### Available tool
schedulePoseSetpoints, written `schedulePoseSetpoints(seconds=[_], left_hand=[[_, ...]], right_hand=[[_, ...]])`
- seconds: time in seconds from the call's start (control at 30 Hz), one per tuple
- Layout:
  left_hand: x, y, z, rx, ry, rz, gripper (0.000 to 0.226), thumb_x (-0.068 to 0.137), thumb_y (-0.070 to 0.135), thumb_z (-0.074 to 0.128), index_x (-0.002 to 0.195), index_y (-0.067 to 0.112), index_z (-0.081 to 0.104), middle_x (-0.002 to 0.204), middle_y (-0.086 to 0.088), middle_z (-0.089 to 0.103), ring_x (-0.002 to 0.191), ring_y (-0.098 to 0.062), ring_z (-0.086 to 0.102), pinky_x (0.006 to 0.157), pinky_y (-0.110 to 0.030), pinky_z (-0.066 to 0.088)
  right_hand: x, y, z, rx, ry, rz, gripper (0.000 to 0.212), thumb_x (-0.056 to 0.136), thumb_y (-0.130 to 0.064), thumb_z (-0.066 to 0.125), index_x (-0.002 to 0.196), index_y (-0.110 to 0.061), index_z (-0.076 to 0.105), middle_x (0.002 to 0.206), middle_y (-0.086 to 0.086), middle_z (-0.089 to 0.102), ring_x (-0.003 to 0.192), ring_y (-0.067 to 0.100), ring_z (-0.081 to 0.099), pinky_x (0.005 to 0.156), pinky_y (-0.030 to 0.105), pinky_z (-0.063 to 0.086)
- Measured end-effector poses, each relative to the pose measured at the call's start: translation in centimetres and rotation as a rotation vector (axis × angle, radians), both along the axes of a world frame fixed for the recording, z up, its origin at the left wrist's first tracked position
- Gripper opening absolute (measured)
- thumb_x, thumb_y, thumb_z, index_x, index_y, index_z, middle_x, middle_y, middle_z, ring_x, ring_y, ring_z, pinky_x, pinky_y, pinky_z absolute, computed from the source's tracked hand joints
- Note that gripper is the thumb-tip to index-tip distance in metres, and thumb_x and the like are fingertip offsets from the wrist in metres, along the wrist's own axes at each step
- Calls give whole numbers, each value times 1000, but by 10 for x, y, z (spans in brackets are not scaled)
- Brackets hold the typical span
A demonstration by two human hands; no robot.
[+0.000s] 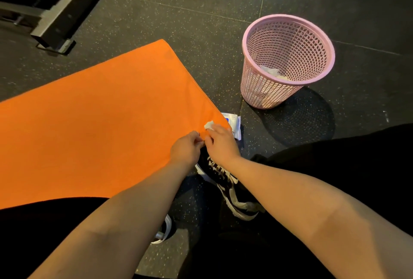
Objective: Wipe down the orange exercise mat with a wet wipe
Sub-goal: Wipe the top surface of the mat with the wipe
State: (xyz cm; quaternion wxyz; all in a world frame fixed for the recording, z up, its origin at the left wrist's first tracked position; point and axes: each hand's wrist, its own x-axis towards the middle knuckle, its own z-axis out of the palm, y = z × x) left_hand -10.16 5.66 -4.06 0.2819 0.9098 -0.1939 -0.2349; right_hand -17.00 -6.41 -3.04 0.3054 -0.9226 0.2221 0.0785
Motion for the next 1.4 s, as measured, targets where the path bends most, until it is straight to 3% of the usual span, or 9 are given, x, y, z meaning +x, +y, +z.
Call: schedulePoseSetpoints(seconds=[0.1, 0.2, 0.3, 0.4, 0.53, 0.77, 1.0, 1.17, 1.4], left_hand=[[-13, 4, 1, -21, -11, 21, 9, 96, 20, 56, 99, 17, 64, 88, -9, 71, 84, -33, 64, 62, -33, 35], [-17, 6, -4, -38, 12, 12, 4, 96, 21, 60, 97, 18, 62, 107, -8, 73, 96, -30, 66, 72, -35, 46], [-13, 5, -12, -58, 58, -28, 7, 94, 20, 64, 101, 20, 65, 124, -5, 68, 112, -27, 62, 89, -37, 49], [-9, 7, -17, -87, 67, -33, 29, 95, 19, 60, 124, 23, 63, 128, -6, 65, 120, -28, 58, 99, -38, 47], [-9, 10, -20, 10, 29, -95, 53, 99, 17, 53, 151, 17, 42, 156, -11, 41, 144, -30, 33, 119, -35, 23], [-10, 8, -19, 75, 15, -120, 53, 103, 21, 47, 155, 16, 35, 162, -8, 30, 147, -30, 24, 120, -35, 20], [-9, 10, -24, 78, 26, -133, 53, 100, 21, 45, 153, 23, 40, 157, -10, 41, 146, -28, 31, 120, -37, 23], [-6, 5, -18, 120, 7, -145, 51, 102, 23, 47, 152, 17, 41, 159, -14, 36, 146, -33, 29, 120, -35, 22], [-8, 6, -15, 80, -6, -147, 46, 106, 21, 39, 151, 18, 42, 156, -11, 41, 147, -27, 29, 117, -30, 19]], right_hand=[[-11, 7, 1, -30, -6, 148, 41, 108, -28, 38, 143, -18, 56, 159, 3, 40, 148, 18, 29, 126, 39, 4], [-15, -9, 1, -85, 38, 151, 51, 107, -42, 37, 152, -20, 45, 164, -2, 31, 153, 18, 20, 127, 44, 5], [-13, -20, 4, -97, 123, -27, 51, 108, -35, 33, 156, -16, 36, 166, -1, 22, 153, 24, 15, 126, 48, 12], [-11, -3, -1, -101, 145, -15, 52, 108, -28, 36, 156, -11, 33, 168, 1, 15, 155, 23, 9, 127, 44, 9], [-16, 16, -13, -73, 69, 185, 50, 108, -23, 35, 157, -13, 32, 168, 2, 19, 155, 21, 14, 127, 42, 7], [-6, -7, -2, -177, 148, -80, 48, 106, -22, 39, 153, -11, 38, 167, 0, 17, 151, 24, 19, 124, 46, 21], [-17, 10, -15, -90, 59, 214, 53, 104, -21, 43, 156, -15, 35, 167, 1, 22, 153, 21, 18, 126, 38, 10], [-3, -13, -9, -120, 147, -79, 53, 105, -25, 40, 157, -13, 32, 168, -2, 15, 151, 26, 18, 123, 45, 23], [-10, 7, -12, -33, 59, 180, 47, 105, -21, 41, 152, -14, 42, 163, 2, 31, 149, 24, 28, 123, 39, 25]])
